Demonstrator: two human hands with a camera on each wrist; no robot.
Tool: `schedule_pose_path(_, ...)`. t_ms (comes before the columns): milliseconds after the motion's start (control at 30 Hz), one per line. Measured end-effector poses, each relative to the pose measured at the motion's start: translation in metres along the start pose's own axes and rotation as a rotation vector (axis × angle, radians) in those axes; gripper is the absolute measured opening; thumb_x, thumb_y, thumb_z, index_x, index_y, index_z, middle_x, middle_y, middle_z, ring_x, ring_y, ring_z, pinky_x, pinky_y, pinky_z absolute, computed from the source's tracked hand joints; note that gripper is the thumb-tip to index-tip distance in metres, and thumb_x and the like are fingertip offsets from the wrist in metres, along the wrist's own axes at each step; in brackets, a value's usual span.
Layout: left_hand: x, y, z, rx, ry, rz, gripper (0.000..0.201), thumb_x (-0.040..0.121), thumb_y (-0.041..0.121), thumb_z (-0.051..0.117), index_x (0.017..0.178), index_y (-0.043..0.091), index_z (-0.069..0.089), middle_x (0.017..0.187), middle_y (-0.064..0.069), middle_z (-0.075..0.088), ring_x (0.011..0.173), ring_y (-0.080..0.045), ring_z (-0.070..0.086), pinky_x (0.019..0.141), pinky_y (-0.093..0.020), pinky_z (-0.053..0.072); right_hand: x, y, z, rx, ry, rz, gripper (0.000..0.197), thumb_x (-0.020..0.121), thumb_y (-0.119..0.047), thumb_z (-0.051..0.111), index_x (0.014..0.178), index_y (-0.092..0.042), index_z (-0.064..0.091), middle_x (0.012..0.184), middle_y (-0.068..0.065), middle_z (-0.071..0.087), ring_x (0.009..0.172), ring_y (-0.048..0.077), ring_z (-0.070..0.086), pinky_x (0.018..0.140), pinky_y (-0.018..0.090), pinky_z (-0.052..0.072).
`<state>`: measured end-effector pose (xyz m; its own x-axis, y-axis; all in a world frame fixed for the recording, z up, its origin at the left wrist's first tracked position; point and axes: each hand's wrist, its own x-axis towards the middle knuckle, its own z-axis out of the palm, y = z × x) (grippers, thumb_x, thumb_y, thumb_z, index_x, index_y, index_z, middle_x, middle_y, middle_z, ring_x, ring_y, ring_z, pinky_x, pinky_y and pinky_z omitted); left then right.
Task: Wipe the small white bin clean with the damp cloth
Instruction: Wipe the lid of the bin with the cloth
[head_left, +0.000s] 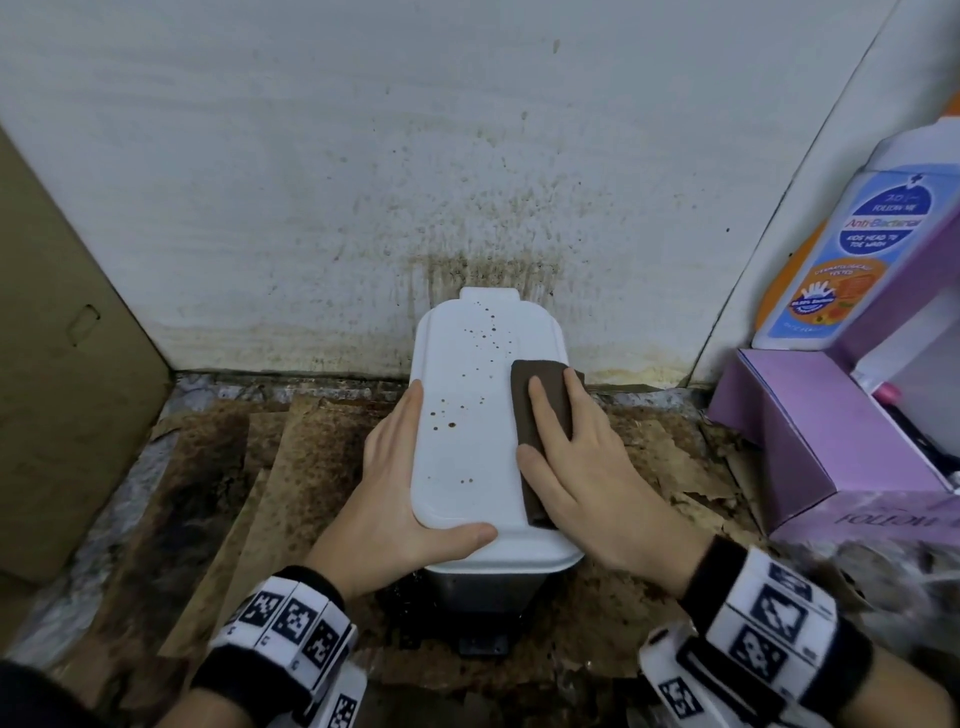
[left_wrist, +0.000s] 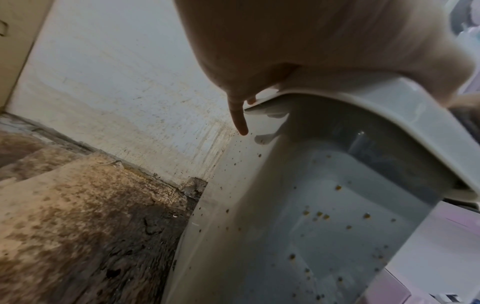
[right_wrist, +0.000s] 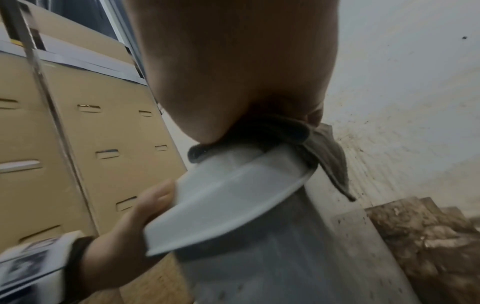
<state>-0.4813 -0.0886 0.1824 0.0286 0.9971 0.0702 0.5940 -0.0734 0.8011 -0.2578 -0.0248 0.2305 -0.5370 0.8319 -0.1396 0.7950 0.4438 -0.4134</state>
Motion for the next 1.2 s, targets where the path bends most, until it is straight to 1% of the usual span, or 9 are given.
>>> schedule_pose_path(100, 0.0, 0.001, -0.001, -0.013, 0.001, 0.013, 0.138, 0.061, 0.072, 0.08, 0.158, 0.043, -0.014, 0.163, 0.031, -0.01, 0.152, 0.002, -0.009, 0.119, -0.039, 0.013, 0.033, 0.009, -0.01, 0.016, -0.011, -0.007, 0.071, 0.11, -0.049, 0.021, 0.165, -0.022, -0.013, 0.172, 0.009, -0.021, 0.158, 0.02, -0.023, 0.13, 0.048, 0.0)
schedule_pose_path(333, 0.0, 0.001, -0.002, -0.024, -0.005, 0.024, 0.139, 0.061, 0.068, 0.082, 0.157, 0.043, -0.016, 0.162, 0.032, -0.011, 0.151, 0.002, -0.01, 0.117, -0.038, 0.015, 0.114, 0.024, -0.039, -0.002, -0.059, 0.028, 0.072, 0.111, -0.05, 0.025, 0.166, -0.021, -0.01, 0.171, 0.012, -0.024, 0.16, 0.027, -0.015, 0.13, 0.049, 0.004)
schedule_pose_path(533, 0.001, 0.001, -0.004, -0.023, -0.015, 0.025, 0.139, 0.06, 0.072, 0.079, 0.157, 0.044, -0.016, 0.161, 0.034, -0.012, 0.151, 0.002, -0.011, 0.115, -0.038, 0.016, 0.133, 0.028, -0.042, 0.025, -0.059, 0.041, 0.07, 0.111, -0.048, 0.026, 0.166, -0.02, -0.006, 0.173, 0.01, -0.017, 0.161, 0.026, -0.011, 0.13, 0.049, 0.006)
schedule_pose_path(667, 0.002, 0.001, -0.002, -0.02, -0.008, 0.034, 0.139, 0.06, 0.072, 0.08, 0.157, 0.043, -0.015, 0.162, 0.033, -0.011, 0.151, 0.003, -0.011, 0.116, -0.037, 0.015, 0.108, 0.019, -0.038, 0.101, -0.044, 0.044, 0.068, 0.113, -0.04, 0.027, 0.166, -0.015, -0.008, 0.173, 0.009, -0.016, 0.16, 0.024, -0.017, 0.13, 0.042, 0.005)
schedule_pose_path(733, 0.002, 0.001, -0.002, -0.022, -0.006, 0.035, 0.139, 0.061, 0.07, 0.082, 0.158, 0.041, -0.014, 0.163, 0.031, -0.01, 0.152, 0.001, -0.01, 0.117, -0.038, 0.014, 0.087, 0.012, -0.033, 0.081, -0.047, 0.027, 0.067, 0.113, -0.038, 0.026, 0.165, -0.014, -0.009, 0.173, 0.008, -0.018, 0.16, 0.026, -0.019, 0.13, 0.044, 0.005)
schedule_pose_path(833, 0.002, 0.0, -0.001, -0.018, 0.0, 0.037, 0.139, 0.061, 0.07, 0.081, 0.159, 0.04, -0.012, 0.164, 0.03, -0.009, 0.153, -0.001, -0.008, 0.119, -0.04, 0.014, 0.054, 0.01, -0.018, 0.093, -0.007, 0.011, 0.07, 0.11, -0.048, 0.023, 0.166, -0.02, -0.011, 0.172, 0.007, -0.024, 0.159, 0.021, -0.022, 0.131, 0.046, 0.003)
schedule_pose_path(967, 0.001, -0.002, 0.0, -0.017, 0.002, 0.035, 0.139, 0.061, 0.071, 0.081, 0.159, 0.039, -0.012, 0.164, 0.029, -0.009, 0.153, -0.001, -0.008, 0.12, -0.039, 0.013, 0.002, 0.003, 0.003, 0.012, 0.033, -0.054, 0.08, 0.099, -0.062, 0.003, 0.164, -0.02, -0.018, 0.169, 0.004, -0.033, 0.155, 0.014, -0.033, 0.131, 0.04, 0.001)
schedule_pose_path(1067, 0.0, -0.002, 0.002, -0.007, 0.012, 0.038, 0.14, 0.059, 0.072, 0.08, 0.159, 0.039, -0.013, 0.164, 0.03, -0.01, 0.152, 0.002, -0.009, 0.119, -0.035, 0.011, -0.03, -0.01, 0.012, 0.042, 0.032, -0.002, 0.067, 0.108, -0.052, 0.011, 0.161, -0.029, -0.023, 0.163, -0.006, -0.044, 0.15, 0.005, -0.038, 0.129, 0.031, -0.007)
schedule_pose_path(1200, 0.0, -0.002, 0.002, -0.013, 0.018, 0.026, 0.14, 0.062, 0.065, 0.085, 0.159, 0.039, -0.012, 0.164, 0.03, -0.008, 0.152, 0.003, -0.008, 0.119, -0.034, 0.012, -0.037, -0.015, 0.017, 0.041, 0.053, 0.01, 0.066, 0.109, -0.053, 0.013, 0.162, -0.032, -0.022, 0.163, -0.009, -0.042, 0.149, 0.002, -0.038, 0.129, 0.03, -0.008)
